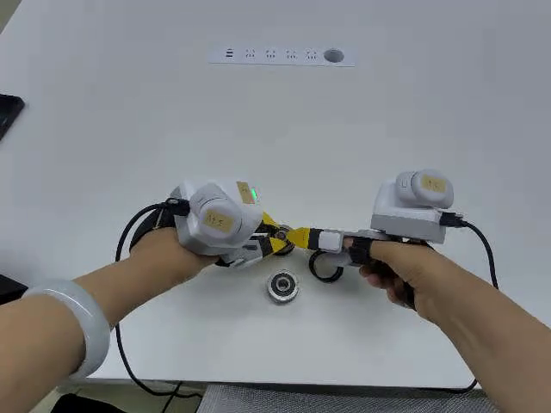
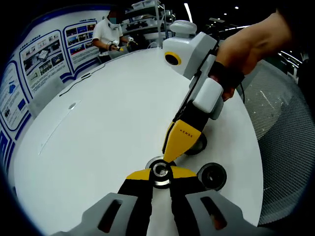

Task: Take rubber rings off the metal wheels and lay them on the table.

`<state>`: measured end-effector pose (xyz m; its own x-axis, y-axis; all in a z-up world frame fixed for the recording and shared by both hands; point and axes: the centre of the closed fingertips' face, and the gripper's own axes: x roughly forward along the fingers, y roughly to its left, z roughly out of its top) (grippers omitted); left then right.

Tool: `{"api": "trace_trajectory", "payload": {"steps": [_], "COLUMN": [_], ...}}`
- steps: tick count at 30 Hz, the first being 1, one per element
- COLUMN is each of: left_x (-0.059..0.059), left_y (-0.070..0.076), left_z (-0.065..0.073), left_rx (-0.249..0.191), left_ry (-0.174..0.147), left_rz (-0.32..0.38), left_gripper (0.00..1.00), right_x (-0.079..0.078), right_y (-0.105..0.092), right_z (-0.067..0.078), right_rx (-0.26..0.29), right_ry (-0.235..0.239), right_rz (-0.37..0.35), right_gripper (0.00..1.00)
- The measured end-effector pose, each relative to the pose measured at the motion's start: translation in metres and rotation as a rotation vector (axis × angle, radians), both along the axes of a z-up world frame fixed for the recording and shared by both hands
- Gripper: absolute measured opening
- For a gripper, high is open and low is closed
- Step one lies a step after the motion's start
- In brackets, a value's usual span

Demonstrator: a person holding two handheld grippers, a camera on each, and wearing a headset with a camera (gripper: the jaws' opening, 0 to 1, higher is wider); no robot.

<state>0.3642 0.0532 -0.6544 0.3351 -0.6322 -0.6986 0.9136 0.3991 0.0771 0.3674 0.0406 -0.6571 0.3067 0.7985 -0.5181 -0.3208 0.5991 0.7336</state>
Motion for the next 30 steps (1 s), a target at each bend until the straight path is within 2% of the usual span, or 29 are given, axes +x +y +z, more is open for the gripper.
{"api": "trace_trajectory", "payload": {"steps": [9,16,20,21,24,30], "left_x": [-0.0002,-0.0003,-0.0003,0.0001,0.0000,-0.0003], "left_y": [-0.0001,0.0000,0.0001,0.0006,0.0006,0.0002], "left_z": [0.0001,-0.0001,-0.0003,-0.0007,-0.0005,-0.0003], "left_rx": [-0.003,-0.002,-0.003,-0.002,-0.004,0.000], "left_ry": [0.001,0.000,-0.001,-0.001,-0.002,-0.002], "left_rz": [0.001,-0.001,-0.002,-0.002,0.000,-0.004], "left_gripper": [0.13,0.13,0.13,0.13,0.13,0.13], "right_x": [-0.0004,0.0012,-0.0001,-0.0015,-0.0004,-0.0006], "right_y": [0.0039,0.0044,0.0043,0.0077,0.0057,0.0015], "right_z": [-0.0075,-0.0078,-0.0057,0.0010,0.0003,-0.0009], "right_rx": [0.022,0.059,0.073,0.120,0.105,0.132], "right_ry": [0.057,0.091,0.095,0.122,0.091,0.109], "right_rz": [-0.006,-0.024,-0.016,-0.028,-0.017,-0.053], "right_gripper": [0.22,0.22,0.22,0.21,0.22,0.20]}}
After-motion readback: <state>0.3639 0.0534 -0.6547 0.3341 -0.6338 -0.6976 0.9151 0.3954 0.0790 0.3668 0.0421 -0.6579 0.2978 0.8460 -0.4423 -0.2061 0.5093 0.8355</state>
